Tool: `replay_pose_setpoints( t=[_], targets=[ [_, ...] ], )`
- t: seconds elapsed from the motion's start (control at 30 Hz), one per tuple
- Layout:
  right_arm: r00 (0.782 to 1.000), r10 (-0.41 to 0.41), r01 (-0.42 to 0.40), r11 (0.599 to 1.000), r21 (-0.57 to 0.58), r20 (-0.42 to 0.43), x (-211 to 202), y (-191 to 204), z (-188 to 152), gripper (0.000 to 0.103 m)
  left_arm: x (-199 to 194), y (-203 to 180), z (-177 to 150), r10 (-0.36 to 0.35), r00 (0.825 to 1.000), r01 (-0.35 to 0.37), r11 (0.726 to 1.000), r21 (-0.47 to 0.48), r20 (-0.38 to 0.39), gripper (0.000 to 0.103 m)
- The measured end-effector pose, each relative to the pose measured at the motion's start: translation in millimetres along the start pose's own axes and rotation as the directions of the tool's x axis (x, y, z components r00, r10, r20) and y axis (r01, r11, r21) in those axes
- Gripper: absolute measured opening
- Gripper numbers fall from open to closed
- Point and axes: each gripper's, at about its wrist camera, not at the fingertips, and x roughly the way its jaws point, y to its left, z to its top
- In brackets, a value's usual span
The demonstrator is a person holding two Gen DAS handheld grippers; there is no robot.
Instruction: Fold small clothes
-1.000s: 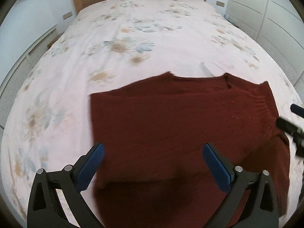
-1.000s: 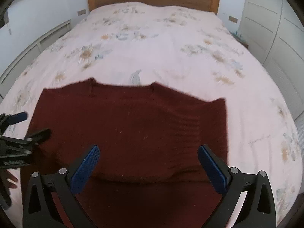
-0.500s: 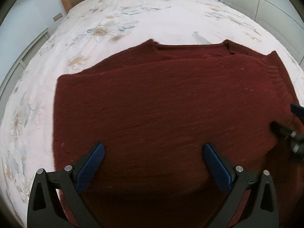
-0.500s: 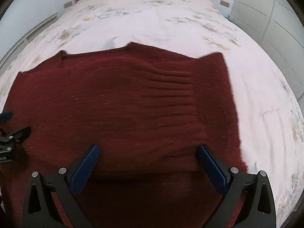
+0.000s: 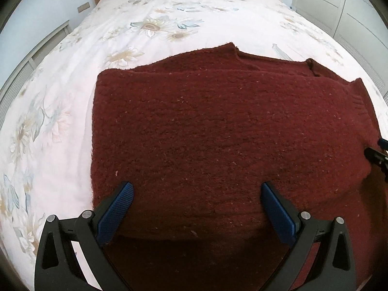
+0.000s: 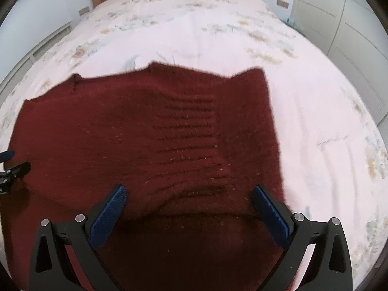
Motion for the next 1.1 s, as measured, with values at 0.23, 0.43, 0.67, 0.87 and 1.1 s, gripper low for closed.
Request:
replay_pose_setpoints(
  t=[0.23,0.43,0.67,0.87,1.1],
  targets=[
    [0.997,0.022,-0.023,1.000,0.013,0.077,-61,-15,-7,0.103,-55,-1,-6,0.029,1.000,-0.029,0.999,-0.030,0.012,0.102],
    [0.997,0.038,-0.042,0.997,0.058,0.074,-95,-36,-47,0.103,-105,3,-35,-0.012,0.999,0.013,1.000,-0.011,0.033,0.102],
    [0.999,0.025,-0.022,0.996,0.091,-0.036,-98,-56,-107,0.103,-121,11,-84,-0.050,0.998,0.048,0.997,-0.058,-0.032,0.102],
    [0.993,0.019,-0.002,0.990,0.140,-0.118,-90,-65,-151,0.102,-119,18,-134,-0.024,0.994,0.017,0.998,-0.066,-0.107,0.102],
    [0.984,0.034,-0.010,0.991,0.137,-0.174,-86,-61,-171,0.103,-91,10,-165,-0.087,0.975,0.070,0.993,-0.091,-0.206,0.101]
  ],
)
